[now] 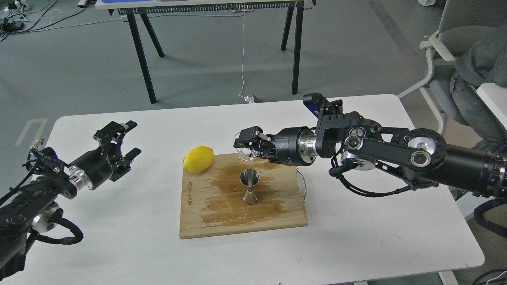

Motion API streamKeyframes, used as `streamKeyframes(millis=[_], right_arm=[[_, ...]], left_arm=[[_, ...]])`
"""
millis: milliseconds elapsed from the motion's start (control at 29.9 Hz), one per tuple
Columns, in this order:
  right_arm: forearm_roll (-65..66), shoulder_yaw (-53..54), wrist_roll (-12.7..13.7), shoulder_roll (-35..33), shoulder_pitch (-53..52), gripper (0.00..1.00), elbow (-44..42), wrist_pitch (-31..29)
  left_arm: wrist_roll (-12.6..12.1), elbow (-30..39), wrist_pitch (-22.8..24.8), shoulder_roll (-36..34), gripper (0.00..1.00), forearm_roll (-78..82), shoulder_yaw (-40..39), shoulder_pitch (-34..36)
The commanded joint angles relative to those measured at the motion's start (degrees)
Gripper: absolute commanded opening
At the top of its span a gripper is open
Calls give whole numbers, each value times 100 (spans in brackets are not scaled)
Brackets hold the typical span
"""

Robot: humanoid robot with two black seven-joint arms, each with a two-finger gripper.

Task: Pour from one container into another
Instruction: 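Lift the glass with the right gripper and move it above the jigger, then tilt the held glass over the jigger to pour its contents in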

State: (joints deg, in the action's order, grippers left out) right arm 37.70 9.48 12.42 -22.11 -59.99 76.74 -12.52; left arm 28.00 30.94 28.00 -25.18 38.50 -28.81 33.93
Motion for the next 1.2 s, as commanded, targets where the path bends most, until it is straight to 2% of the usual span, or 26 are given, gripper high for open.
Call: streamKeyframes(millis=[0,401,735,1170], right_arm=[[378,-8,-72,-4,-13,42,-1,-242],[1556,-148,-652,-74,-21,42,-1,-268],[2031,-351,-1048,-153,-13,42,-1,-259],[2383,-386,-1399,-144,49,42,-1,-189]], left_arm=[[0,0,0,4,99,0,-2,0],[0,0,0,13,99,0,-2,-9],[0,0,0,40,99,0,-2,-18],[0,0,0,31,99,0,-2,-18]])
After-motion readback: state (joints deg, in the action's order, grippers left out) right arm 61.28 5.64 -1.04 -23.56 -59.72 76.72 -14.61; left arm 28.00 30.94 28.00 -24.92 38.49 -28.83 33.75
